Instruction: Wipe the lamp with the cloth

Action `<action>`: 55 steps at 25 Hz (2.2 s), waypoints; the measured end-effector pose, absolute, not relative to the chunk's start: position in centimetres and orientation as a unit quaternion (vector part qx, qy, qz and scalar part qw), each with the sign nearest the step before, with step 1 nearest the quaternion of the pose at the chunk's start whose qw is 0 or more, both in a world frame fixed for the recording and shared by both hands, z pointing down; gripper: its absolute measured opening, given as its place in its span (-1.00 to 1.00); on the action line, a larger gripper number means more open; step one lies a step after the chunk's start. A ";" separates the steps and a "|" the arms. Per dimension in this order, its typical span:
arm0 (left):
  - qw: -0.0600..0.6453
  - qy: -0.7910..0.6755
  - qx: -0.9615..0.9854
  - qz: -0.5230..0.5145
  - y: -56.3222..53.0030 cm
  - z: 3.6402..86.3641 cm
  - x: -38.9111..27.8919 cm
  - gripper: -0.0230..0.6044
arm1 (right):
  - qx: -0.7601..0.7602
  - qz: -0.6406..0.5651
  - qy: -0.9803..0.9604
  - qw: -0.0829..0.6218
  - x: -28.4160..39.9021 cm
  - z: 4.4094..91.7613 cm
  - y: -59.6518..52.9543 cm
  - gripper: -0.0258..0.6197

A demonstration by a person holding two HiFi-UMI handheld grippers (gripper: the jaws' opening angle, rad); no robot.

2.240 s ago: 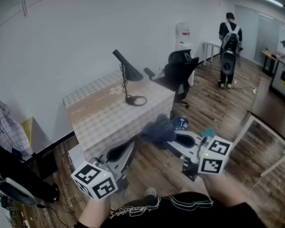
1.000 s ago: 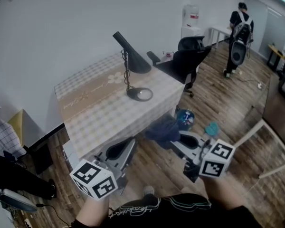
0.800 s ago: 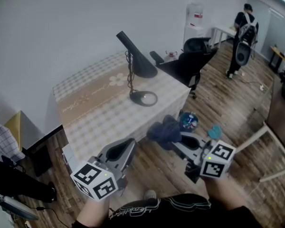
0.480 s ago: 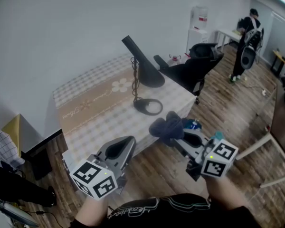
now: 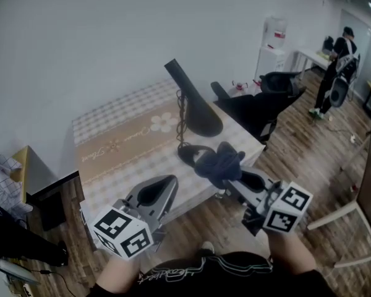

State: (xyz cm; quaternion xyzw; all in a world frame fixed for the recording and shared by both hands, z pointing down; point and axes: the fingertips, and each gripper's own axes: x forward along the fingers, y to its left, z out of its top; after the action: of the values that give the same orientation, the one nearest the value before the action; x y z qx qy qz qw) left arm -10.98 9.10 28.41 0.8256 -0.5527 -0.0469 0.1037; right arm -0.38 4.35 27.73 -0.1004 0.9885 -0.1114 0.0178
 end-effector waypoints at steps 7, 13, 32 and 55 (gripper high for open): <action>0.102 -0.578 0.808 -0.046 0.8 27.7 -12.1 -0.93 | -0.086 -0.097 0.991 0.021 -1.4 26.4 -4.9 -0.74; 0.097 -0.590 0.801 -0.041 -3.6 27.1 -12.2 -0.93 | -0.072 -0.089 0.993 0.032 -2.3 24.5 -10.1 -0.74; 0.052 -0.559 0.827 -0.035 -7.2 22.7 -22.1 -0.93 | -0.162 0.076 0.983 0.028 -13.7 16.6 -14.5 -0.74; 0.044 -0.520 0.851 -0.055 -9.8 25.0 -28.6 -0.93 | -0.309 0.260 0.912 -0.068 -20.8 17.3 -17.9 -0.74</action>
State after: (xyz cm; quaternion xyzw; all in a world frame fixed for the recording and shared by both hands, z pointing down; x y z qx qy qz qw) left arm -28.56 -9.76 24.96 0.8510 -0.5204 -0.0551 0.0438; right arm -20.79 -17.87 17.26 -0.3091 0.9122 0.2601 -0.0685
